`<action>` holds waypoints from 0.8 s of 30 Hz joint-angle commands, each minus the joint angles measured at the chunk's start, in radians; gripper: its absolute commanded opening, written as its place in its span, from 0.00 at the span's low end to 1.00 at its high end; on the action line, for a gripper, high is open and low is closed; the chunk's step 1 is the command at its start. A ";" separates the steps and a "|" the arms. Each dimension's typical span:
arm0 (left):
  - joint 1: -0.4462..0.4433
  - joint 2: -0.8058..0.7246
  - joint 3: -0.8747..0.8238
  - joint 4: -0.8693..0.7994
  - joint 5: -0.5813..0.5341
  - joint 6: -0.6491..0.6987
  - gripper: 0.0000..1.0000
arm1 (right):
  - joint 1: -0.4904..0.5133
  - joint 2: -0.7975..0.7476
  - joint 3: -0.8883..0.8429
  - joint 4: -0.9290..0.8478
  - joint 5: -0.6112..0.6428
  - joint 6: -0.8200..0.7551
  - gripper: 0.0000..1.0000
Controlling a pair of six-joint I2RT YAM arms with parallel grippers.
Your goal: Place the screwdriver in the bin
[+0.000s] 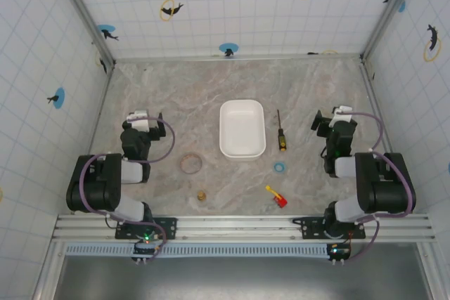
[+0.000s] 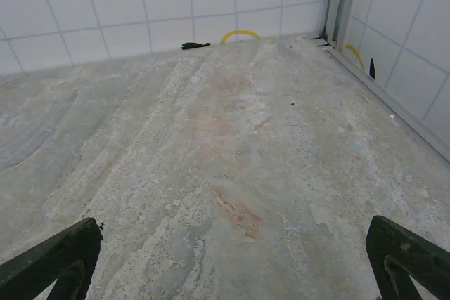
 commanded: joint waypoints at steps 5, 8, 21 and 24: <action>-0.002 0.011 0.021 -0.003 0.003 0.005 0.98 | 0.003 0.003 0.025 0.021 0.012 -0.009 0.99; -0.002 0.011 0.020 -0.003 0.003 0.005 0.97 | 0.001 0.004 0.025 0.020 0.010 -0.007 0.99; -0.002 0.011 0.020 -0.003 0.003 0.003 0.98 | 0.004 -0.018 0.052 -0.049 0.019 -0.010 0.99; -0.001 0.008 0.017 0.000 0.009 0.005 0.98 | 0.007 -0.059 0.067 -0.109 0.032 -0.008 0.99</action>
